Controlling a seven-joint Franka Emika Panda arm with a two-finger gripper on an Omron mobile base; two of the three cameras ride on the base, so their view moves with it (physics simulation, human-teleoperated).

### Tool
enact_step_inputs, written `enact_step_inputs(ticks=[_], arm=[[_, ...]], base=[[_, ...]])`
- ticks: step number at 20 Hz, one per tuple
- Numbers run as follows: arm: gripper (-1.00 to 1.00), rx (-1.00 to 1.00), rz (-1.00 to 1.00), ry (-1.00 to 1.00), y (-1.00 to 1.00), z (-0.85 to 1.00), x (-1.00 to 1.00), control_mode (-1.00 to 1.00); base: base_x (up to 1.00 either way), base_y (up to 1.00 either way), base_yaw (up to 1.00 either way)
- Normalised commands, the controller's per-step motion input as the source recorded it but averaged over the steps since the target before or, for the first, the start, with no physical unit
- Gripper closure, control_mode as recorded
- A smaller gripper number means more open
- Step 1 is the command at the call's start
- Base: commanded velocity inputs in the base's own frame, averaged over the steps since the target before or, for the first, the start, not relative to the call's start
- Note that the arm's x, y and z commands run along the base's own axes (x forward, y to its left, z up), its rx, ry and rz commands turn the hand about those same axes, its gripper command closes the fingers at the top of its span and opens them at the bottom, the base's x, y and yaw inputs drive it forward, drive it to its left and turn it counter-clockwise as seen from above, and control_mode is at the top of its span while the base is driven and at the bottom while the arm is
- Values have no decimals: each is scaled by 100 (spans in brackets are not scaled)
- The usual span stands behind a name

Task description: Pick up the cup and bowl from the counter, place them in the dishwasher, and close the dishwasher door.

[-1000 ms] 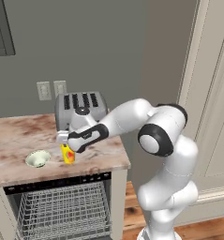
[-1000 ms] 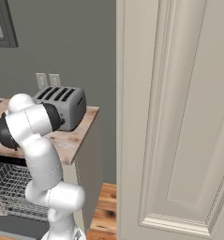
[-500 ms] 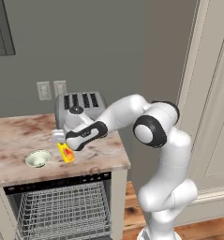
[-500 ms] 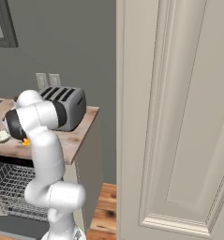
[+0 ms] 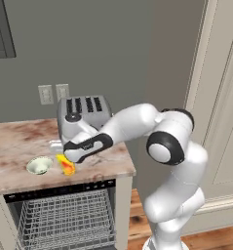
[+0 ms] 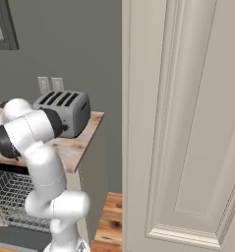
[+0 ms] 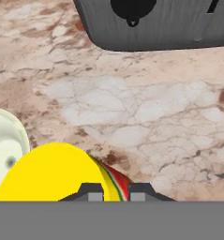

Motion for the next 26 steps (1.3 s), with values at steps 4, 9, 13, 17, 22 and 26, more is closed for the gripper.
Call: enact_step_inputs(ticks=[4,9,13,17,22,26], arm=[[100,-2,0,-5,-19,4,-59,-100],[100,-2,4,-5,-11,20,-55,-100],[100,-3,16,-4,-1,26,-52,-100],[100,-6,24,-3,-4,19,-54,-100],[100,-16,31,-4,-2,11,-63,-100],[100,-15,26,-7,0,1,-56,-100]], base=[[0,0,0],[0,0,0],[0,0,0],[0,0,0],[0,0,0],[0,0,0]])
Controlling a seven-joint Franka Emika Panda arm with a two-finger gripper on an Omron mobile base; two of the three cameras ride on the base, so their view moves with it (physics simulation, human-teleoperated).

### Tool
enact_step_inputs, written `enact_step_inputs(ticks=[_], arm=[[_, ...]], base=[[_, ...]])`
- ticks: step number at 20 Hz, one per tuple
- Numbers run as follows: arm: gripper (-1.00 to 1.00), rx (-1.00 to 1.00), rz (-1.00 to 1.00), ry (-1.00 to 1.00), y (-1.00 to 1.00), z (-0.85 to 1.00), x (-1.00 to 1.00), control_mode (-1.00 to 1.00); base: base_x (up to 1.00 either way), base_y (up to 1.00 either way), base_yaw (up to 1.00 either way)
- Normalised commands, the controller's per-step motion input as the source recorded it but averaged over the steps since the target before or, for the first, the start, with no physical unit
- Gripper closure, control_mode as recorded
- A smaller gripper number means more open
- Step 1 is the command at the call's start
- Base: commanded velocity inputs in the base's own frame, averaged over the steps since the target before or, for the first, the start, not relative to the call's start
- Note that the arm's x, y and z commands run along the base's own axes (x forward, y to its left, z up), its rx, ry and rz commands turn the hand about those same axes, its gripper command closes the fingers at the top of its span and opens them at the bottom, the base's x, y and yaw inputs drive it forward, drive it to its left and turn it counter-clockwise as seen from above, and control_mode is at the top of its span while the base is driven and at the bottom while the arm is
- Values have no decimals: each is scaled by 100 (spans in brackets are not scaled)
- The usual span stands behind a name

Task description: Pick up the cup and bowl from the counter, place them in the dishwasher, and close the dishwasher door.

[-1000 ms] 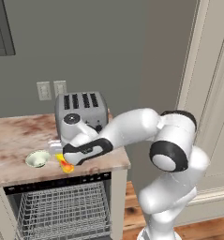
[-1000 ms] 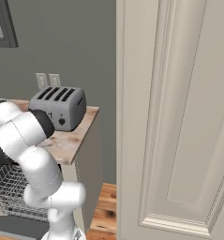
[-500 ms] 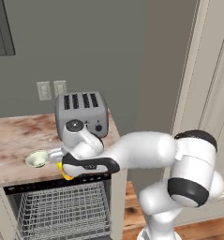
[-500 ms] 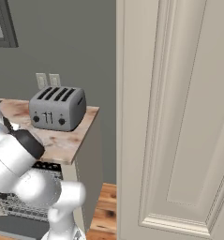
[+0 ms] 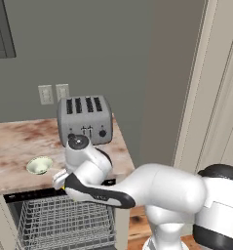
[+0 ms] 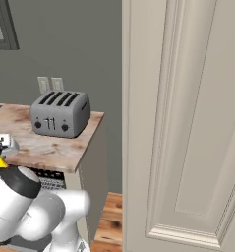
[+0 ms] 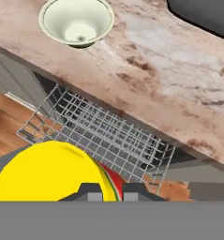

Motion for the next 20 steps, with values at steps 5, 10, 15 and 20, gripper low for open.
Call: enact_step_inputs(ticks=[5,10,15,20], arm=[[100,-14,23,-7,0,-1,-38,-100],[100,-1,21,-5,-5,-13,-6,-100],[100,0,17,-2,-6,-26,0,-100],[100,0,12,0,0,-43,0,-100]], base=[[0,0,0],[0,0,0],[0,0,0],[0,0,0]])
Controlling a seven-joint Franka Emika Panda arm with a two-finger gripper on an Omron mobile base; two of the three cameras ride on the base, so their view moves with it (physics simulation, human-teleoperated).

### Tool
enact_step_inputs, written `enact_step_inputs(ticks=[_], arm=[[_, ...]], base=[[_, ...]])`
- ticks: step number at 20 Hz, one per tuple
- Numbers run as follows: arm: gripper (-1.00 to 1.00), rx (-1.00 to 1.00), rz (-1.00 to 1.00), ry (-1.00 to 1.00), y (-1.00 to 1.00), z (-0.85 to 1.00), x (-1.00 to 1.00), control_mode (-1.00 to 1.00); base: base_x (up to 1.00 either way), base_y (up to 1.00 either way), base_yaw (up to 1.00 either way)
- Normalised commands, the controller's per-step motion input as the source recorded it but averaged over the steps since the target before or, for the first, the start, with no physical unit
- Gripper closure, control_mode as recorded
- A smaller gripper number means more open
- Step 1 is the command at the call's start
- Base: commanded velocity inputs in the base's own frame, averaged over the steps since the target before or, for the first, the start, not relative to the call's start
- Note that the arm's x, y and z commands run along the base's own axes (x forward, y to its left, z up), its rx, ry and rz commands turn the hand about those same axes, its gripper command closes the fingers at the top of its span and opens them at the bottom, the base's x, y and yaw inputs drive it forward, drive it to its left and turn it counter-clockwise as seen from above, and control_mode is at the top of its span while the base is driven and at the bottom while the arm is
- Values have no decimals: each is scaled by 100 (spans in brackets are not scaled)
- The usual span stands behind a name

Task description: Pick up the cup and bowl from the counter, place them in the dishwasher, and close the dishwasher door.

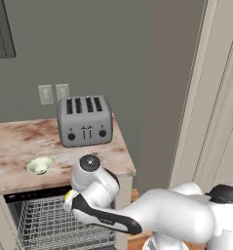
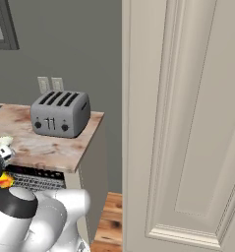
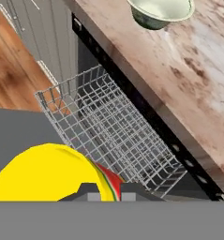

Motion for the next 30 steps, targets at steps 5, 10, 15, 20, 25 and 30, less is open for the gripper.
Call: enact_step_inputs(ticks=[5,10,15,20,25,30], arm=[[100,-7,4,0,0,-43,1,-100],[100,-13,0,-1,2,-38,3,-100],[100,-14,0,-2,7,-31,1,-100],[100,-11,0,0,4,-32,13,-100],[100,-8,0,0,4,-32,22,-100],[100,-5,0,0,7,-31,24,-100]], base=[[0,0,0],[0,0,0],[0,0,0],[0,0,0],[0,0,0],[0,0,0]])
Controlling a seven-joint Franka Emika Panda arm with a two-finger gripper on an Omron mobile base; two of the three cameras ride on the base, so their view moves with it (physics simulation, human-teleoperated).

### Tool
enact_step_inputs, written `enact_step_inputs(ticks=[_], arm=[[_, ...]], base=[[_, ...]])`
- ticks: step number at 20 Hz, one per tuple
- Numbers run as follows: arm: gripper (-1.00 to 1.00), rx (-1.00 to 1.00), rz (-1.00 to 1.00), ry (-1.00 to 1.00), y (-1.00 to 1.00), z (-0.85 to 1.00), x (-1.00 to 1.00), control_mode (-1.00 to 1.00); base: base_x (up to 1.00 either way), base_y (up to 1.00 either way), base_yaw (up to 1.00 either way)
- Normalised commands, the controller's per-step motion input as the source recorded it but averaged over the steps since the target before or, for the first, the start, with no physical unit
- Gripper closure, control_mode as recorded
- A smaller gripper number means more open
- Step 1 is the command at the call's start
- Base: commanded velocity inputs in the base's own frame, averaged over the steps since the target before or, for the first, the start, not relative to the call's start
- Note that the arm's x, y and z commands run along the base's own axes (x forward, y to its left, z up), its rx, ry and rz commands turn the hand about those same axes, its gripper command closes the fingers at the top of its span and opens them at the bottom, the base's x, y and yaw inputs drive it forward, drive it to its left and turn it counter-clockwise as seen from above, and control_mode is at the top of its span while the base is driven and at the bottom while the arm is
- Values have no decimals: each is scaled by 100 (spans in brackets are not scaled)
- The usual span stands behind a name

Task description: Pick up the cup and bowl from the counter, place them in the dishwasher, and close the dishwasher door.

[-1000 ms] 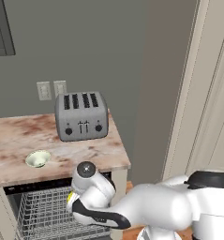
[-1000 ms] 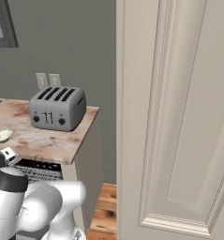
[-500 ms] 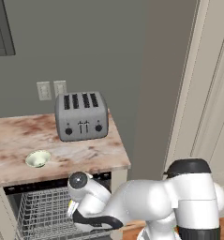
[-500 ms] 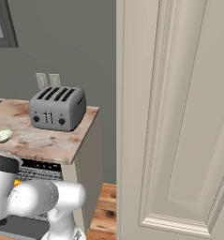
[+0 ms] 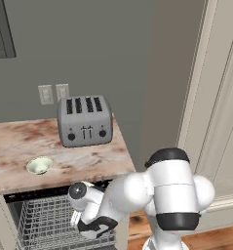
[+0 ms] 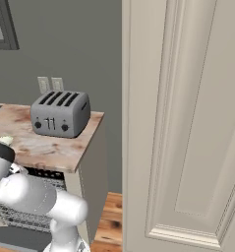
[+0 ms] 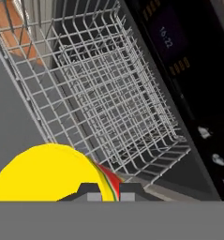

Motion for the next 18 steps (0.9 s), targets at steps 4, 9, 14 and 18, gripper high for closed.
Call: enact_step_inputs(ticks=[4,9,14,18], arm=[[100,-2,0,0,9,-36,23,-100],[100,-1,0,0,14,-38,13,-100],[100,-3,0,-2,14,-29,0,-100],[100,-3,0,-3,8,-24,0,-100]], base=[[0,0,0],[0,0,0],[0,0,0],[0,0,0]])
